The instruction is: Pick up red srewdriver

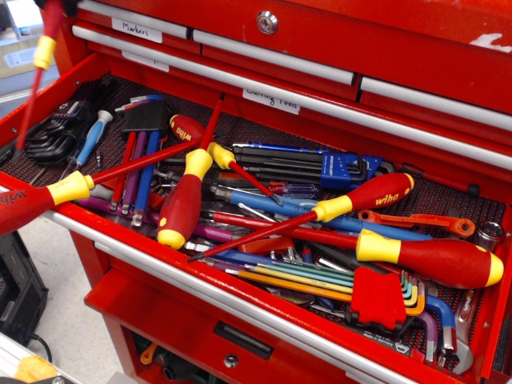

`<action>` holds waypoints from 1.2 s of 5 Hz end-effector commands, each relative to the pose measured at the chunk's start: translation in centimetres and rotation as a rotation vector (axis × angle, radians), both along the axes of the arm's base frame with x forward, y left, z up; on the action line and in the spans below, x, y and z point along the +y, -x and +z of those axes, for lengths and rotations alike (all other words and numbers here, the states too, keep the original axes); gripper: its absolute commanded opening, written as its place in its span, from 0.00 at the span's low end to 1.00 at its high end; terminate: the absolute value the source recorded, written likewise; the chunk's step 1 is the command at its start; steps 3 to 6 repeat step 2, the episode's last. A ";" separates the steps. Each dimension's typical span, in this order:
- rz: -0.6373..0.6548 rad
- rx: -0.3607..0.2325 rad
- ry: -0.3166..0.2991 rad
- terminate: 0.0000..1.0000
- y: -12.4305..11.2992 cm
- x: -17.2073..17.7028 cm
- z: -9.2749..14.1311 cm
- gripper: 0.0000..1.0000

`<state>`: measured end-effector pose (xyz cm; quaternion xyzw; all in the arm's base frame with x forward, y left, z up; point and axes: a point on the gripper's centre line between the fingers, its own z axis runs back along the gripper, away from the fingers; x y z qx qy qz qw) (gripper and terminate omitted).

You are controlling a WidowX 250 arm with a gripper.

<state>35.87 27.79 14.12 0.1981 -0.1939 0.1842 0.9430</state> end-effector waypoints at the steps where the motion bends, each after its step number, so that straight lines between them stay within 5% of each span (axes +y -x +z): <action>1: -0.015 -0.045 -0.112 0.00 -0.4 0.7 6.9 0.00; 2: 0.003 -0.042 -0.133 1.00 0.7 -0.4 7.2 0.00; 6: 0.003 -0.042 -0.133 1.00 0.7 -0.4 7.2 0.00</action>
